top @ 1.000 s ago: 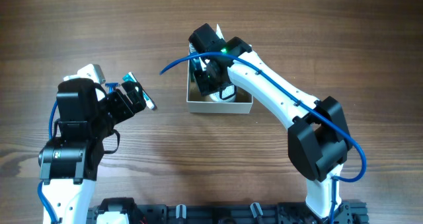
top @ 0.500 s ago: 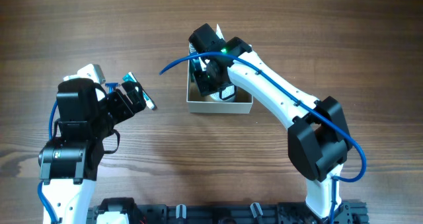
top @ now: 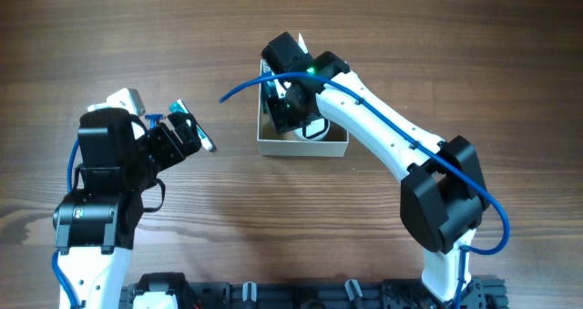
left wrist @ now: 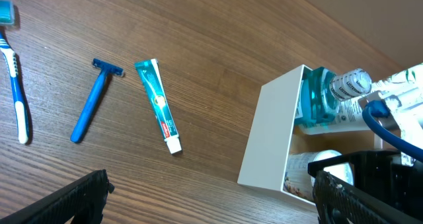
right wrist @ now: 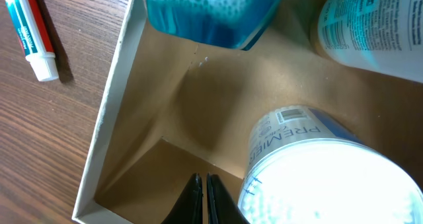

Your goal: Pack container

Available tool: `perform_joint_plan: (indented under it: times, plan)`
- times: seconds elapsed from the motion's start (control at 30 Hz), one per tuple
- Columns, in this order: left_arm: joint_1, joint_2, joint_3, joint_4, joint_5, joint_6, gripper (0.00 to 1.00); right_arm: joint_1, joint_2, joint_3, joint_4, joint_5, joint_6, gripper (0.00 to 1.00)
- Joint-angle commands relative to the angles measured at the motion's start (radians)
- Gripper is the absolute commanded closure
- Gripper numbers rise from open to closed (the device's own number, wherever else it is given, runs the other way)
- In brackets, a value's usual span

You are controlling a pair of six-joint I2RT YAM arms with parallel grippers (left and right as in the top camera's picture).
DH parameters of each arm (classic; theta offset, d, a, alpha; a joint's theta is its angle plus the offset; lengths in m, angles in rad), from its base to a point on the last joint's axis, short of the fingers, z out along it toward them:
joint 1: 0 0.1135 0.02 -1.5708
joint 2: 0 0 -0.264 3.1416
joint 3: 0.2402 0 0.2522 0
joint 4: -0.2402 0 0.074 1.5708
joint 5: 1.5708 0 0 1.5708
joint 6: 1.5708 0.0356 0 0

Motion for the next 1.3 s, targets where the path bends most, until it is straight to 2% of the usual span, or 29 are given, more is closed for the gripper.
perform_joint_plan:
  times: [0.0,0.23,0.4,0.73,1.17,1.27]
  plan:
    - [-0.005,0.002,0.020,-0.001,0.011,-0.009,0.00,0.003,-0.027,-0.014,-0.001,-0.001,0.024,0.96]
    - [-0.005,0.002,0.020,-0.001,0.011,-0.009,0.00,0.003,0.021,-0.014,0.000,0.015,0.040,0.96]
    - [-0.005,0.002,0.020,-0.001,0.011,-0.009,0.00,0.003,0.032,-0.014,-0.024,0.172,0.114,0.96]
    - [-0.005,0.002,0.020,-0.001,0.011,-0.009,0.00,0.002,0.032,-0.014,-0.066,0.259,0.135,0.96]
    - [-0.005,0.002,0.020,-0.001,0.011,-0.009,0.00,0.002,0.026,-0.013,-0.042,0.193,0.044,0.96]
    - [-0.005,0.002,0.020,-0.001,0.011,-0.009,0.00,0.003,0.005,-0.013,-0.029,0.167,-0.031,0.96]
